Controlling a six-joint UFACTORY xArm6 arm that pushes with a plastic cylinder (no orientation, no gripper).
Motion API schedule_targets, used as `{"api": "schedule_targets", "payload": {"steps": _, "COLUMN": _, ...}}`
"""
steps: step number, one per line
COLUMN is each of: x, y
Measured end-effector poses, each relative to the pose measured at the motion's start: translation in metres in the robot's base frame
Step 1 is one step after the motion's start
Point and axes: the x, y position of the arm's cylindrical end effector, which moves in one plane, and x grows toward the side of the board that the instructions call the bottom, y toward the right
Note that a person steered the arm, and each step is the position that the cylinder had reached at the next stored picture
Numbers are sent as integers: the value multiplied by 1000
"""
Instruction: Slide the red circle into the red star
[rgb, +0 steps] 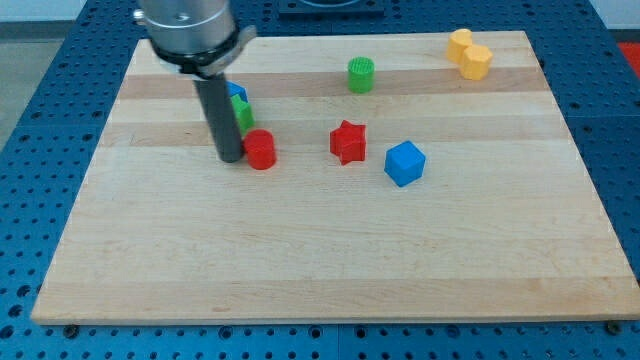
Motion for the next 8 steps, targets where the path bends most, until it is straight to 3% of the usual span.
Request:
{"api": "schedule_targets", "payload": {"steps": 2, "x": 0, "y": 49}}
{"api": "schedule_targets", "payload": {"steps": 6, "x": 4, "y": 62}}
{"api": "schedule_targets", "payload": {"steps": 8, "x": -18, "y": 54}}
